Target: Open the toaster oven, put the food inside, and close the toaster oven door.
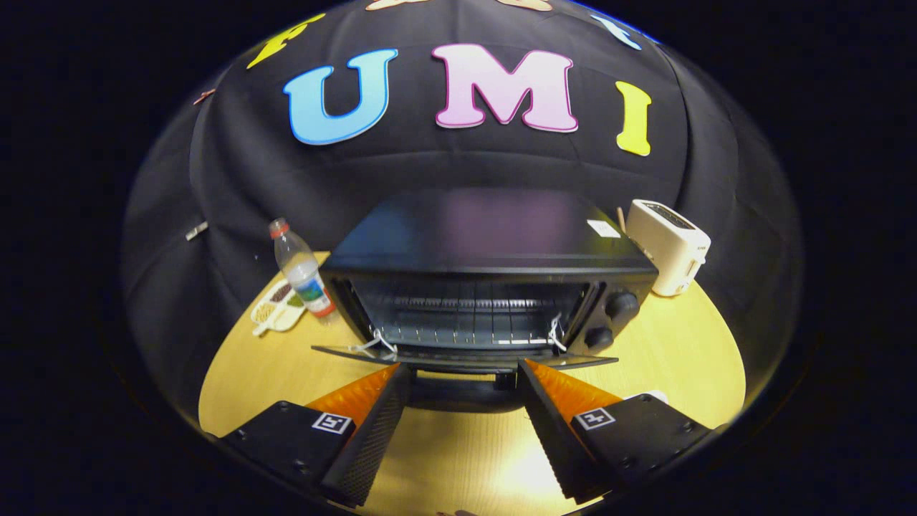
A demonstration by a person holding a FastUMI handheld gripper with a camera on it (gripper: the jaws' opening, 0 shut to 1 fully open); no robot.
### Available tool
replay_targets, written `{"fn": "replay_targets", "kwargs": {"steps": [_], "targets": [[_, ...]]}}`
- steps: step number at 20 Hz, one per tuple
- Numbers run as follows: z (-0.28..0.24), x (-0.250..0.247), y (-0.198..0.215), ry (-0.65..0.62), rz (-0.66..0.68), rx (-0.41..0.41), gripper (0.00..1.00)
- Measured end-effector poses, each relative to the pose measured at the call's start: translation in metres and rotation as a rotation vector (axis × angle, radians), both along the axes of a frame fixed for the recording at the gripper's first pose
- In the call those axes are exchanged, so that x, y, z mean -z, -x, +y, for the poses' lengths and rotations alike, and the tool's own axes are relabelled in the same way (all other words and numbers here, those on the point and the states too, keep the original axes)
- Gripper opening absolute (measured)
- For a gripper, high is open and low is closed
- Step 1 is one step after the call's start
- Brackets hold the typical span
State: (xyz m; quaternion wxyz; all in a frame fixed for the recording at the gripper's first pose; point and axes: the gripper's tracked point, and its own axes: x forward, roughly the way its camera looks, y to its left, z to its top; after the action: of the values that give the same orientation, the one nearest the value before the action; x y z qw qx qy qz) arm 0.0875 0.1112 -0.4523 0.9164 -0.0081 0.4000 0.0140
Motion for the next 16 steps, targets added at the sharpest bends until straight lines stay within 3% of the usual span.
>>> {"fn": "replay_targets", "kwargs": {"steps": [6, 12, 16], "targets": [[-0.007, 0.048, 0.057, -0.048, 0.200, 0.036, 0.97], [-0.008, 0.046, 0.060, -0.048, 0.203, 0.014, 0.96], [-0.038, 0.038, 0.070, -0.034, 0.217, -0.063, 0.99]]}}
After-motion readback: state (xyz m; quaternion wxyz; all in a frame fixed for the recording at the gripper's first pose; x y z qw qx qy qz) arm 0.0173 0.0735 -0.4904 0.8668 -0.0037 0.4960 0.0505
